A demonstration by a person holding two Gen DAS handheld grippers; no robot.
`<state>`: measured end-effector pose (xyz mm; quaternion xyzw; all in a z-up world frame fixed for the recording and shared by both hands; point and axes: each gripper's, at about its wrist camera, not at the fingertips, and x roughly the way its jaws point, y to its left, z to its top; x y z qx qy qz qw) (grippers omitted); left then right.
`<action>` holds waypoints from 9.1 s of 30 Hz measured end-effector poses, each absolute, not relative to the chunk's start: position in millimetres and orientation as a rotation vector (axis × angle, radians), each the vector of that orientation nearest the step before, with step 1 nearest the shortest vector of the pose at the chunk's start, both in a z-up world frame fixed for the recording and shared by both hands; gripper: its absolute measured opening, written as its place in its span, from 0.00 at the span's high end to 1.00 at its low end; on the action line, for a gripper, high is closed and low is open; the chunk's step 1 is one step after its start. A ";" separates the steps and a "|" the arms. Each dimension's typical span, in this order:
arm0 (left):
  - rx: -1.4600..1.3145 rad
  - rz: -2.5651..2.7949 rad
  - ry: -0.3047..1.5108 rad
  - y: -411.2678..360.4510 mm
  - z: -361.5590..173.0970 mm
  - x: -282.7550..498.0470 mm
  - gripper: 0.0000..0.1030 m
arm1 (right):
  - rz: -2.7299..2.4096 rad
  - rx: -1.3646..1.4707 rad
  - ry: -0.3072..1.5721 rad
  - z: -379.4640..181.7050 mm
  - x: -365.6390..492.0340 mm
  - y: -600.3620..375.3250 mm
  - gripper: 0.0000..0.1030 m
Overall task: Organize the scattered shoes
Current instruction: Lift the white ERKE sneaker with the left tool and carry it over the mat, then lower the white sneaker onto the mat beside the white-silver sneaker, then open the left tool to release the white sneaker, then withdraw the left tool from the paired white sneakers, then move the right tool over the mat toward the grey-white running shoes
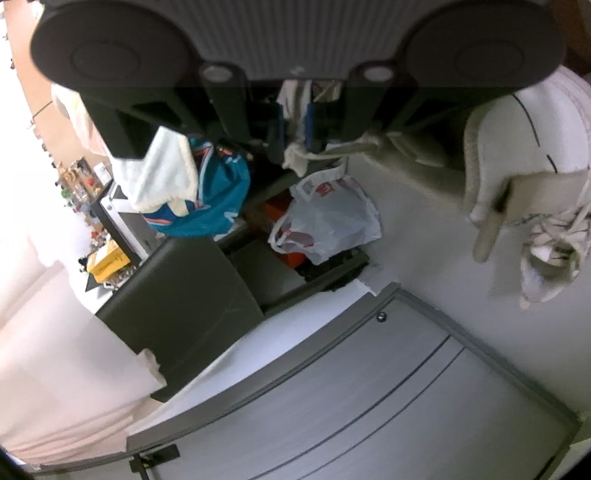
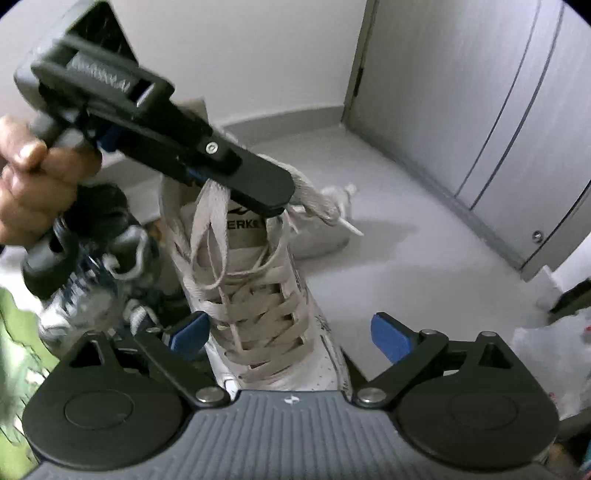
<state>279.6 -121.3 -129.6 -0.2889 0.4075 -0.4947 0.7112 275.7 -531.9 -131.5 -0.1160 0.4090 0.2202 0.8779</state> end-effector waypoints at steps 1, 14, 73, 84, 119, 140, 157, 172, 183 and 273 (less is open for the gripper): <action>-0.643 -1.091 0.909 -120.3 -132.3 280.3 0.90 | 0.477 -0.227 0.867 -133.8 273.3 -529.5 0.06; -0.640 -1.120 0.905 -109.4 -129.4 271.3 0.90 | 0.577 -0.297 0.889 -125.8 259.5 -520.1 0.06; -0.435 -1.042 1.064 -245.0 -170.5 383.1 0.90 | 0.429 0.283 0.909 -220.9 393.8 -600.8 0.06; -0.412 -0.969 1.143 -253.6 -220.9 399.0 0.90 | 0.417 0.305 0.991 -276.2 418.1 -595.8 0.12; -0.207 -0.643 1.239 -203.0 -192.1 382.1 0.28 | 0.273 0.172 1.179 -274.6 402.4 -556.0 0.29; -0.344 -0.514 1.203 -77.3 -141.3 277.0 0.24 | 0.235 0.133 1.156 -223.7 363.3 -526.2 0.22; -0.335 -0.511 1.118 -15.3 -123.3 204.9 0.18 | 0.203 0.155 1.093 -154.8 297.2 -490.5 0.22; -0.371 -0.544 1.003 21.6 -116.9 182.6 0.14 | 0.205 0.041 1.069 -56.3 260.5 -446.7 0.22; -0.477 -0.531 0.947 42.0 -130.7 181.5 0.12 | 0.080 0.249 1.030 -13.0 236.5 -454.5 0.10; -0.664 -0.275 0.940 136.4 -187.7 207.1 0.12 | 0.146 0.146 1.461 -219.0 344.8 -330.3 0.17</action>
